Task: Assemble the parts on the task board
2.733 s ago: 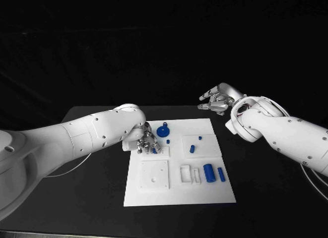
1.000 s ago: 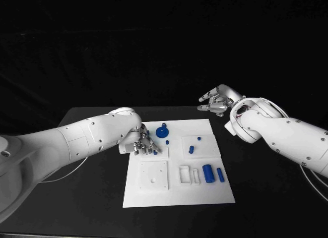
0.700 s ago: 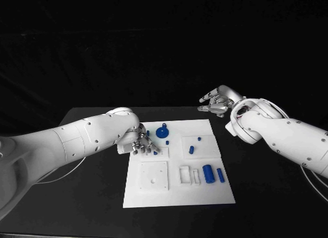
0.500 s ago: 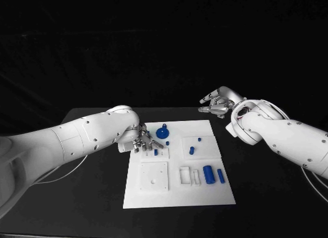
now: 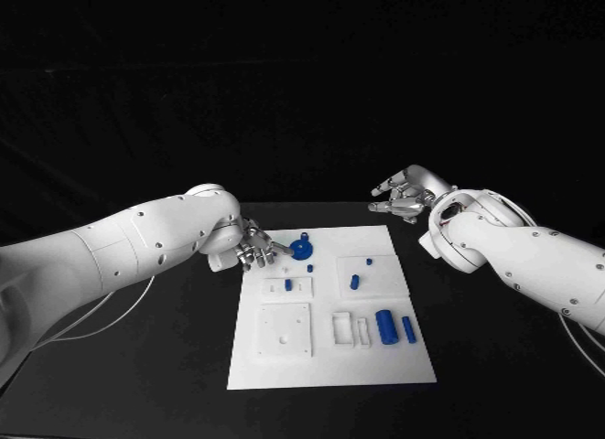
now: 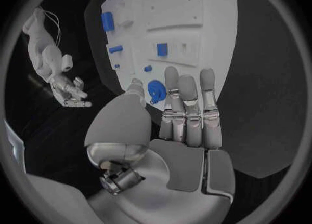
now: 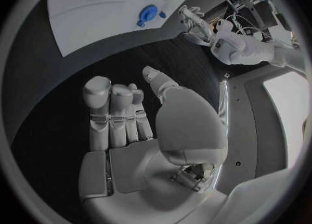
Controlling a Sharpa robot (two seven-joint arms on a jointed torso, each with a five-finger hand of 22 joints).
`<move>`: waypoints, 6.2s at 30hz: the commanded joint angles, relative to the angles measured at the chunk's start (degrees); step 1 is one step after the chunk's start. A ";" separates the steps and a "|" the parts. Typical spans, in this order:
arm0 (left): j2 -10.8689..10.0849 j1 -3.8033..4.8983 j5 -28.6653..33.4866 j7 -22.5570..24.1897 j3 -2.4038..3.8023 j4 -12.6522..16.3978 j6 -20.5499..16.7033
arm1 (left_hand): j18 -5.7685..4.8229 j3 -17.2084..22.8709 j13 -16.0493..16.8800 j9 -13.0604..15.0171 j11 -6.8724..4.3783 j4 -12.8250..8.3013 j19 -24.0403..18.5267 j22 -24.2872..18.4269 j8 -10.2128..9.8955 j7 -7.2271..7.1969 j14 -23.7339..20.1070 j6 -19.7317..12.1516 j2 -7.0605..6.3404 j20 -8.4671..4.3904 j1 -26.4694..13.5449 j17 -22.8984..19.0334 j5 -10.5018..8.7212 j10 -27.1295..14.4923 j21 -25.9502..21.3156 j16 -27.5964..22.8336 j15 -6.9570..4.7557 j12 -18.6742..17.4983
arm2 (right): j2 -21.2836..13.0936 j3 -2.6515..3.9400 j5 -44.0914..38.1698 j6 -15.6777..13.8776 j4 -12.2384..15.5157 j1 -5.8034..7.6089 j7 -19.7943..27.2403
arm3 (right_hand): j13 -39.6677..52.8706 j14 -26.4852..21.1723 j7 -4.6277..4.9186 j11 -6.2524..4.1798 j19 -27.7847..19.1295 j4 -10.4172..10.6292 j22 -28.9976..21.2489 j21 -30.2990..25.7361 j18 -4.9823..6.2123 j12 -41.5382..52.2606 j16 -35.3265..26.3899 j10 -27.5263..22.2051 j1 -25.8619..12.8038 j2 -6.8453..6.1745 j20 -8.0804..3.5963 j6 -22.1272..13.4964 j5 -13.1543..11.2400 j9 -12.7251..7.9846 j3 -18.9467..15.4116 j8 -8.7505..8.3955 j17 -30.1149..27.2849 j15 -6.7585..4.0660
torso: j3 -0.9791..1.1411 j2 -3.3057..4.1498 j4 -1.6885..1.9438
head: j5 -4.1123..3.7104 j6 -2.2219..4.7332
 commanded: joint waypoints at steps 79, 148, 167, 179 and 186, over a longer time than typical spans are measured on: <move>9.66 -1.00 -3.43 11.03 -0.12 -21.90 4.61 | -0.42 -5.92 -1.97 -24.55 0.92 -10.93 2.03 2.94 14.45 1.18 -4.51 -7.90 7.24 1.31 4.39 -7.81 18.10 -3.75 -9.80 5.97 1.08 2.62 | 0.92 0.10 -0.33 -0.08 0.99 0.24 -0.05 | -0.11 0.12 0.29 0.03 3.18 0.69 5.22 -0.05 1.08 -0.20 -0.42 -0.30 -0.72 -0.24 -0.24 0.18 0.76 0.04 0.35 -0.23 0.10 -0.34 | 0.25 2.17 -0.37 | -1.24 1.64; 11.33 -2.03 0.40 11.35 -0.14 -24.86 6.41 | -0.42 -0.41 -2.91 -26.82 1.11 -18.43 1.42 3.05 12.02 1.56 -5.01 -8.59 14.41 1.27 9.85 -8.65 23.32 -4.03 -9.15 6.29 1.16 1.78 | 1.39 0.18 -0.53 -0.07 0.73 0.39 -0.20 | -0.10 0.15 0.26 0.01 3.17 0.79 5.22 -0.06 1.07 -0.15 -0.45 -0.26 -0.64 -0.27 -0.25 0.27 0.66 0.04 0.33 -0.22 0.17 -0.34 | 0.29 2.17 -0.31 | -1.61 1.08; 9.45 -1.74 4.16 10.77 0.07 -23.03 6.44 | -0.18 7.59 -3.08 -24.83 0.97 -25.85 0.50 3.10 12.90 1.38 -4.52 -6.77 16.80 0.85 6.04 -8.63 21.82 -2.88 -6.16 6.82 0.75 1.62 | 1.11 0.18 -0.53 0.10 0.60 0.39 -0.23 | -0.02 0.18 0.26 -0.01 3.18 0.73 5.23 -0.01 1.07 -0.07 -0.45 -0.20 -0.58 -0.27 -0.26 0.30 0.77 0.04 0.47 -0.23 0.25 -0.35 | 0.25 2.02 -0.16 | -1.32 0.98; 3.92 0.77 8.85 9.48 0.15 -13.99 6.77 | -0.08 29.82 -2.60 -19.48 0.65 -22.48 -0.13 3.05 11.33 0.91 -3.80 -4.41 9.66 0.50 1.14 -8.13 10.40 -1.60 -3.18 7.04 0.41 1.61 | 0.48 0.18 -0.53 0.30 0.61 0.39 -0.29 | -0.03 0.17 0.26 -0.01 3.18 0.58 5.23 0.00 1.06 -0.10 -0.53 -0.23 -0.46 -0.24 -0.26 0.35 0.81 0.04 0.67 -0.23 0.19 -0.37 | 0.08 1.10 0.31 | -0.99 0.35; 0.73 1.76 10.05 8.08 0.09 -7.86 6.07 | -0.18 30.17 -2.55 -17.35 0.34 -23.28 0.17 2.98 9.63 0.54 -3.18 -2.88 9.97 0.24 -0.44 -7.85 10.45 -0.91 -2.84 7.16 0.13 1.42 | 0.34 0.19 -0.53 0.36 0.47 0.38 -0.28 | 0.03 0.16 0.27 -0.03 3.18 0.36 5.23 0.00 1.06 -0.03 -0.54 -0.19 -0.30 -0.26 -0.27 0.38 0.93 0.04 0.93 -0.23 0.20 -0.37 | -0.01 0.43 0.50 | -0.72 -0.13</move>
